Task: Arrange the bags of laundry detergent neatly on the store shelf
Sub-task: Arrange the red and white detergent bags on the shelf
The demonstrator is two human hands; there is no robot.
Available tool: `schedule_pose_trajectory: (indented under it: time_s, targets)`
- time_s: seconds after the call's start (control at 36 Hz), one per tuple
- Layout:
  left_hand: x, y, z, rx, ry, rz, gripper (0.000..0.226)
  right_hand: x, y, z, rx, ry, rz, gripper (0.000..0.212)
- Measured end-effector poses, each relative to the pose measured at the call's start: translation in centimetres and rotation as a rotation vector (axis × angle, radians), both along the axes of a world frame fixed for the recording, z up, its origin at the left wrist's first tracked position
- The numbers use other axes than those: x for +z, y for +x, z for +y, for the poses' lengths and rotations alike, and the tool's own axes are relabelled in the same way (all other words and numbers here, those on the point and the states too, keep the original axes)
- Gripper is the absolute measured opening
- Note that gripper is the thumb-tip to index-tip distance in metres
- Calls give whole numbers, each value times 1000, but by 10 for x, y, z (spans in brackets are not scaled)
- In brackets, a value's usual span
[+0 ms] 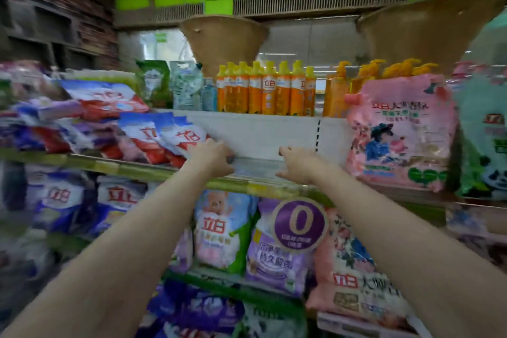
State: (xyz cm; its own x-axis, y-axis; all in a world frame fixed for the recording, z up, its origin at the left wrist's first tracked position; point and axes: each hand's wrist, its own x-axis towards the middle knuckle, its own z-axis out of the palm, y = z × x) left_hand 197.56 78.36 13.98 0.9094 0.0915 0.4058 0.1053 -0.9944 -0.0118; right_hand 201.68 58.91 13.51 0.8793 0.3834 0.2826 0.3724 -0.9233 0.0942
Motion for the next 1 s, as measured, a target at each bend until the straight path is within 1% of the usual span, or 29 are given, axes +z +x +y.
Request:
schedule_pose_trajectory:
  time_s: [0.08,0.14,0.22,0.36,0.44,0.56,0.64,0.75,0.86,1.0]
  targets:
    - [-2,-15,31,47,-18,-15,56,1,-7,35,43,14,-9,59]
    - [-4,-24,49,57,-9,-23,58,2,-11,58,70,22,-11,58]
    - [-7,-36,77,104,8,-7,58,4,-16,92,119,35,5,61]
    - [-7,-57,121,196,-5,17,44,2,-25,139,197,40,6,58]
    - [-6,-65,140,227,-22,42,46,2,-27,159,219,10,-18,62]
    - [-7,-69,162,260,-11,42,58,5,-25,181,237,3,-41,61]
    - [-6,-68,172,273,-16,39,61,6,-20,194,254,-12,-56,61]
    - [-9,-61,178,276,-29,26,57,3,-12,203,264,-32,-64,58]
    - [-12,-45,179,294,-17,33,49,1,5,206,262,-35,-56,60]
    - [-10,-15,183,306,-4,58,49,4,34,209,265,-17,-32,61]
